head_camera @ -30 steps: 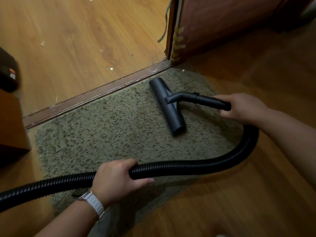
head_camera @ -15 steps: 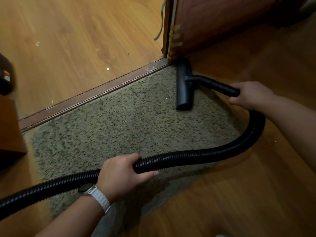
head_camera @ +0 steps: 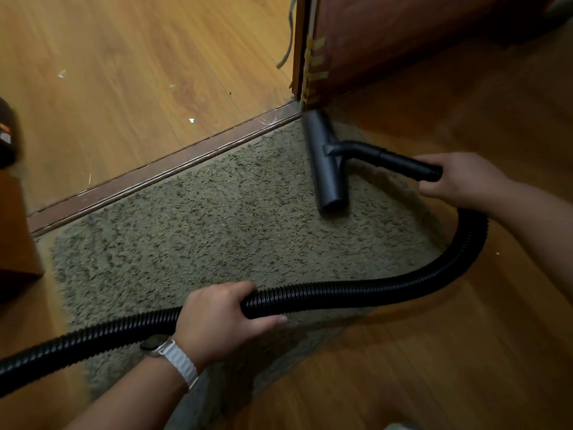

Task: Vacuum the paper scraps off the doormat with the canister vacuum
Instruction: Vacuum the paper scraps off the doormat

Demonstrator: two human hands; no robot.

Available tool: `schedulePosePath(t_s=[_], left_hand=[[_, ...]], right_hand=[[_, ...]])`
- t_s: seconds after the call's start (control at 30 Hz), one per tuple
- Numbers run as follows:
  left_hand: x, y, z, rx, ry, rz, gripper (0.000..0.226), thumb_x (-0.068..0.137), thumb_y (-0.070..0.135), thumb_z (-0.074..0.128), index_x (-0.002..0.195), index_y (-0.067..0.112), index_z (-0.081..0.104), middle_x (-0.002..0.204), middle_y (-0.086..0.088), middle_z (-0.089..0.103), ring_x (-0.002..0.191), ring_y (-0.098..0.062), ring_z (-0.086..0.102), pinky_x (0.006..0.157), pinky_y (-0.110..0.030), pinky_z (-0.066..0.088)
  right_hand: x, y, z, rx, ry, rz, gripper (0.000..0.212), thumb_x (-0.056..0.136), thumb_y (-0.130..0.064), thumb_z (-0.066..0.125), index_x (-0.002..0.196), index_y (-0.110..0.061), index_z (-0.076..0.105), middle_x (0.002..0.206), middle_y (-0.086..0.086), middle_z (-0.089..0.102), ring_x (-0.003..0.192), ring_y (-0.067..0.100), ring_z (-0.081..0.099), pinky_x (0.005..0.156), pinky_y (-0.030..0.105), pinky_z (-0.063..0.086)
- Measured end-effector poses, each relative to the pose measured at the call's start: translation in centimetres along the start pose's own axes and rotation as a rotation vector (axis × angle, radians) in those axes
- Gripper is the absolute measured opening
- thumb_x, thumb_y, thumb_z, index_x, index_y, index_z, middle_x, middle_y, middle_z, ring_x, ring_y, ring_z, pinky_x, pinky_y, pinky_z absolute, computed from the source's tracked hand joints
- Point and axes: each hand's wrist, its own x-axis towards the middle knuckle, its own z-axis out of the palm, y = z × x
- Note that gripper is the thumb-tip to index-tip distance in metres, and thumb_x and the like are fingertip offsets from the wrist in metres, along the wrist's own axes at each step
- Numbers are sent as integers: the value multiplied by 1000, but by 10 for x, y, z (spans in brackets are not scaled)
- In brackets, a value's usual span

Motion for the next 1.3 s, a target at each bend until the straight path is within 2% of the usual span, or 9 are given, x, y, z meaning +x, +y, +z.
schedulePosePath(t_s=[0.2, 0.3, 0.4, 0.57, 0.67, 0.87, 1.03, 1.13, 1.3], left_hand=[[3, -2, -4, -18, 9, -36, 91, 57, 103, 17, 83, 31, 66, 60, 14, 57, 59, -2, 57, 54, -22, 45], [3, -4, -5, -6, -10, -54, 93, 53, 104, 16, 88, 33, 66, 65, 13, 61, 65, -4, 61, 58, -23, 45], [0, -4, -5, -11, -42, -45, 93, 53, 104, 15, 88, 33, 65, 64, 17, 58, 63, 0, 57, 58, -20, 45], [-2, -4, -3, -48, -49, -54, 86, 56, 102, 24, 85, 31, 63, 63, 14, 59, 63, -2, 58, 62, -28, 52], [-1, -4, -4, -48, -32, -56, 86, 56, 101, 26, 83, 30, 64, 61, 12, 59, 62, -4, 59, 60, -29, 52], [-5, -1, -6, -58, -14, -27, 92, 54, 104, 17, 86, 32, 65, 64, 17, 58, 64, -3, 58, 61, -27, 50], [-9, -2, -4, -36, 33, 19, 81, 62, 101, 24, 78, 32, 63, 59, 20, 53, 59, -4, 58, 51, -24, 40], [-11, 1, -3, -8, 48, 34, 79, 64, 100, 24, 76, 32, 63, 58, 19, 52, 57, -3, 58, 48, -20, 32], [-9, 1, -6, -13, 9, 32, 84, 60, 102, 21, 77, 30, 61, 60, 16, 55, 59, -4, 57, 53, -26, 45]], right_hand=[[15, 7, -2, 12, 132, 137, 41, 94, -30, 62, 135, -26, 56, 85, 4, 59, 70, 21, 55, 55, 30, 43], [21, -4, 3, -25, 76, 113, 41, 93, -34, 61, 133, -28, 57, 84, 4, 61, 71, 22, 58, 57, 31, 46], [26, -16, 3, -72, 7, 71, 33, 92, -34, 62, 123, -24, 61, 84, 6, 63, 72, 23, 60, 63, 34, 50], [26, -20, -10, -123, -51, 58, 30, 92, -34, 65, 119, -22, 63, 85, 8, 65, 74, 26, 62, 70, 39, 54], [24, -22, -13, -155, -83, 44, 32, 92, -34, 65, 122, -23, 62, 84, 7, 65, 72, 24, 63, 66, 36, 52], [11, -19, -12, -143, -141, 3, 39, 93, -31, 64, 132, -29, 58, 82, 8, 65, 69, 24, 62, 62, 34, 48], [4, -11, 1, -134, -85, -20, 32, 94, -33, 63, 125, -31, 59, 77, 4, 60, 66, 20, 56, 52, 30, 36], [2, -10, 5, -115, -86, -59, 35, 94, -31, 63, 128, -35, 57, 75, 3, 61, 63, 19, 56, 51, 29, 36], [5, -25, 12, -84, -124, -162, 49, 94, -29, 61, 137, -48, 48, 74, 0, 65, 60, 19, 61, 49, 29, 42]])
